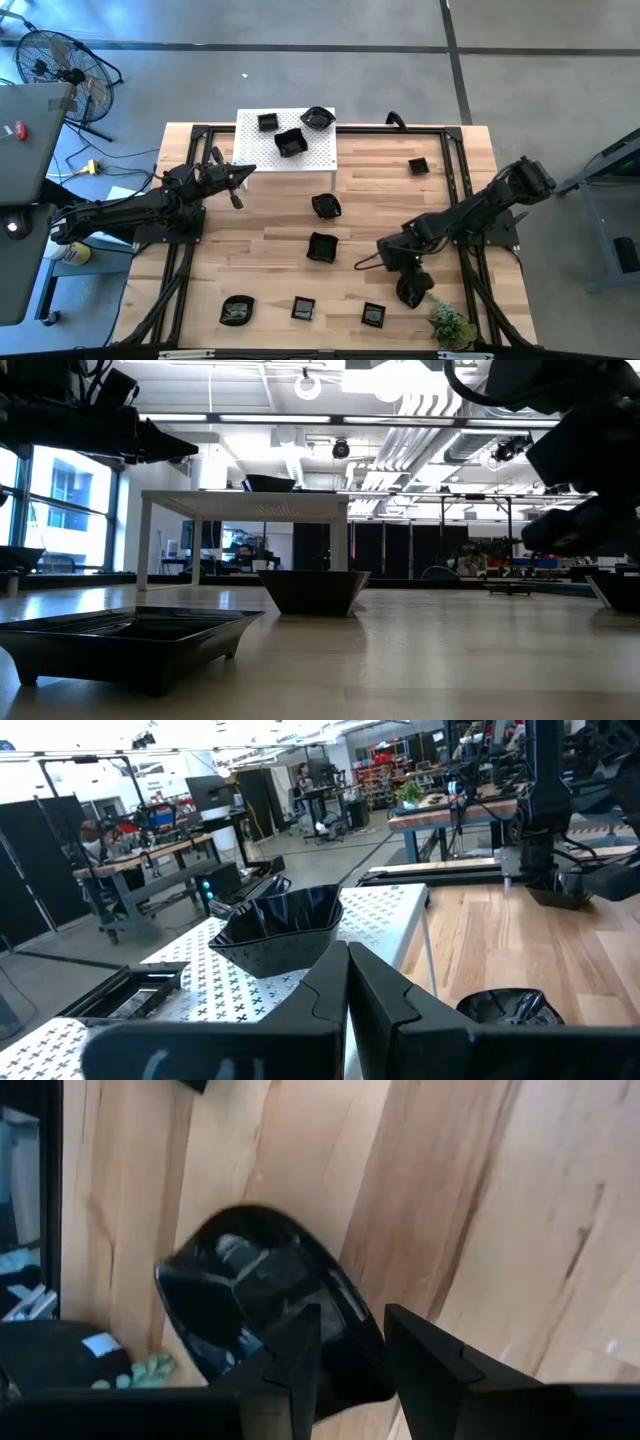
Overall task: Pick & Place Mini shaped plates
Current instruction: Stack the black leaf-shaped plate on top of the black leaf-shaped plate on the shelf
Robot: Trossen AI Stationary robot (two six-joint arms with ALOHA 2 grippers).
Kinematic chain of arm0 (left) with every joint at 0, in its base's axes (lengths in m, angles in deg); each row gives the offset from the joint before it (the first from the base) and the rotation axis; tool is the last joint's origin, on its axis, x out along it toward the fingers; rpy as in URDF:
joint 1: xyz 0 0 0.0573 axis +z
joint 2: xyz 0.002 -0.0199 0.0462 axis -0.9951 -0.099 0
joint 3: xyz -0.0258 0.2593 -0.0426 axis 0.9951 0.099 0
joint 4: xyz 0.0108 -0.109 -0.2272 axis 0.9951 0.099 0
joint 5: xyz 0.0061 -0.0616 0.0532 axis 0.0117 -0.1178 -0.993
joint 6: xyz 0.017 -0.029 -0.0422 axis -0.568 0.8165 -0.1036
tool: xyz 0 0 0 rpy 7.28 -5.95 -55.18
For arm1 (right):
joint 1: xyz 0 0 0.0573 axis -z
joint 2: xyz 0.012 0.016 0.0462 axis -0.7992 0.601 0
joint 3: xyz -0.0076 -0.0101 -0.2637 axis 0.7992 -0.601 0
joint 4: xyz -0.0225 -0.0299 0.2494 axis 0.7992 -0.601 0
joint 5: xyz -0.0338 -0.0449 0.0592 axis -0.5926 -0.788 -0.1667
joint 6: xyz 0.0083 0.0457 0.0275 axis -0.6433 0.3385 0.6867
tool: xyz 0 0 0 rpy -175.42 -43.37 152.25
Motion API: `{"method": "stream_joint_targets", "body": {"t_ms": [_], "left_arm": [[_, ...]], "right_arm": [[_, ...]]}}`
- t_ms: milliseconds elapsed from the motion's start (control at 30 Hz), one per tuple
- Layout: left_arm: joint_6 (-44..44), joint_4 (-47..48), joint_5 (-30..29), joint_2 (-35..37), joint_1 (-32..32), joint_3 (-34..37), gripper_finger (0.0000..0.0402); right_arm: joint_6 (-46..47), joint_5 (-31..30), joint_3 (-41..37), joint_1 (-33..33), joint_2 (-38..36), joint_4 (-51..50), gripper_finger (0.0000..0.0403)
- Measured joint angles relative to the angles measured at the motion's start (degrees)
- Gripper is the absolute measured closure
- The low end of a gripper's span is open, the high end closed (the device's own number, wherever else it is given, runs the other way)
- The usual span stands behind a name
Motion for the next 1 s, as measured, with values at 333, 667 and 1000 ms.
{"method": "stream_joint_targets", "body": {"t_ms": [333,667,1000], "left_arm": [[0.0,0.0,-0.3,0.0,0.0,0.0,0.0399],[0.0,0.0,-0.3,0.0,0.0,0.0,0.0399],[0.0,0.0,-0.4,0.0,0.0,0.0,0.0399]], "right_arm": [[1.0,0.0,0.0,0.0,0.0,-0.1,0.0332],[7.0,-2.8,0.0,2.0,-1.1,-1.0,0.0399],[11.9,-6.4,0.2,8.9,-11.7,-4.2,0.0399]]}}
